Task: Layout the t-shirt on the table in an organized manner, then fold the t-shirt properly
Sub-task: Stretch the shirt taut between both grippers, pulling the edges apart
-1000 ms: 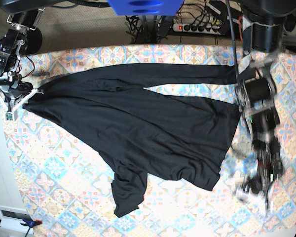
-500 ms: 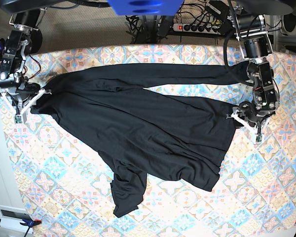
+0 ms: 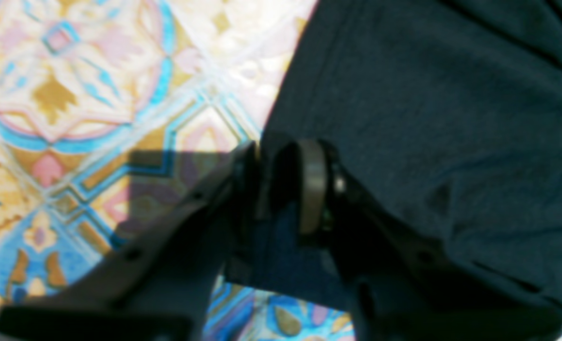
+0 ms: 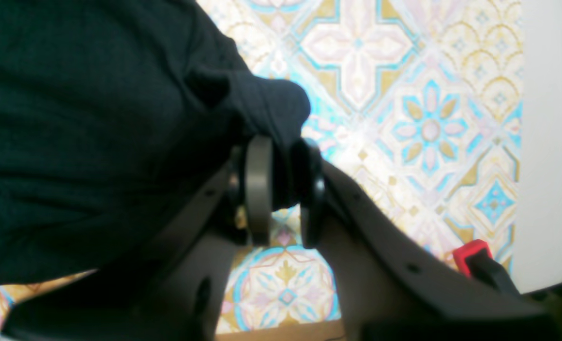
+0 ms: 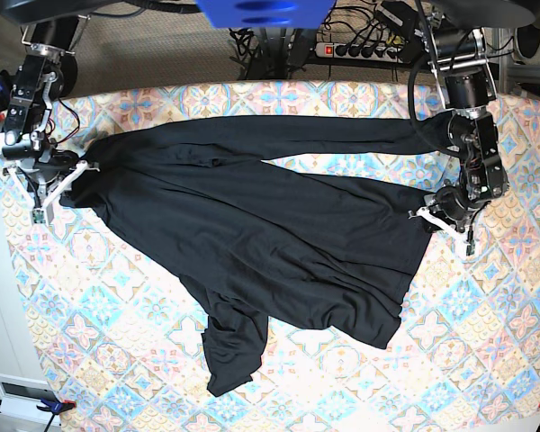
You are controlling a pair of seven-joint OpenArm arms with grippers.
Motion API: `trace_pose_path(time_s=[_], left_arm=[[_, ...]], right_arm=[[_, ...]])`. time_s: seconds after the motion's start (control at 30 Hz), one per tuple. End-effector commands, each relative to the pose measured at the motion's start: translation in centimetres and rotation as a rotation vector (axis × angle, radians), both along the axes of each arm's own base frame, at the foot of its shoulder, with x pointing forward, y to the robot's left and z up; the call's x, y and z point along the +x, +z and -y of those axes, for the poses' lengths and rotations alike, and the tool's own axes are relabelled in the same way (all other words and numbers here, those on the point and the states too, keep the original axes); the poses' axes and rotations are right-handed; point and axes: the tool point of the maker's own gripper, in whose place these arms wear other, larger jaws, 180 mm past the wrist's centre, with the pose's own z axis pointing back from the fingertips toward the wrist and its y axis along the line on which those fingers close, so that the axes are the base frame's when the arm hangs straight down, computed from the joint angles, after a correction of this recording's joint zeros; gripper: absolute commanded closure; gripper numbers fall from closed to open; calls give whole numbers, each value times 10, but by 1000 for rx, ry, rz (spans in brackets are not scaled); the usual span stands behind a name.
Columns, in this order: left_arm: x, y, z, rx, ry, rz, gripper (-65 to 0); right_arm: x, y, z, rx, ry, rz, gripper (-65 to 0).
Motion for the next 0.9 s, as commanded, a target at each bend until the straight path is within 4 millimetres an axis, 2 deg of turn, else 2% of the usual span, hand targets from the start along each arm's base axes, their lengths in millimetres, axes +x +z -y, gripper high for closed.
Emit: trace_pose_path(time_s=[0.0, 0.13, 0.3, 0.37, 0.47, 0.6, 0.67, 0.87], left_arm=[[12, 19, -9, 6, 3, 56, -98], [15, 25, -12, -10, 9, 74, -101], [24, 56, -5, 6, -22, 168, -97], [25, 67, -3, 18, -33, 196, -75], [29, 82, 0, 37, -47, 239, -2], [30, 90, 3, 43, -56, 258, -2], [26, 90, 4, 49, -63, 257, 0], [0, 99, -12, 156, -112, 250, 0]], right_arm=[[8, 15, 6, -27, 8, 46, -91], [8, 15, 6, -27, 8, 46, -91], [8, 15, 6, -27, 8, 46, -91], [8, 15, 6, -27, 6, 46, -91], [8, 15, 7, -27, 5, 47, -91], [8, 15, 7, -27, 5, 47, -91], [8, 15, 7, -26, 4, 44, -91], [8, 15, 7, -26, 2, 45, -91]])
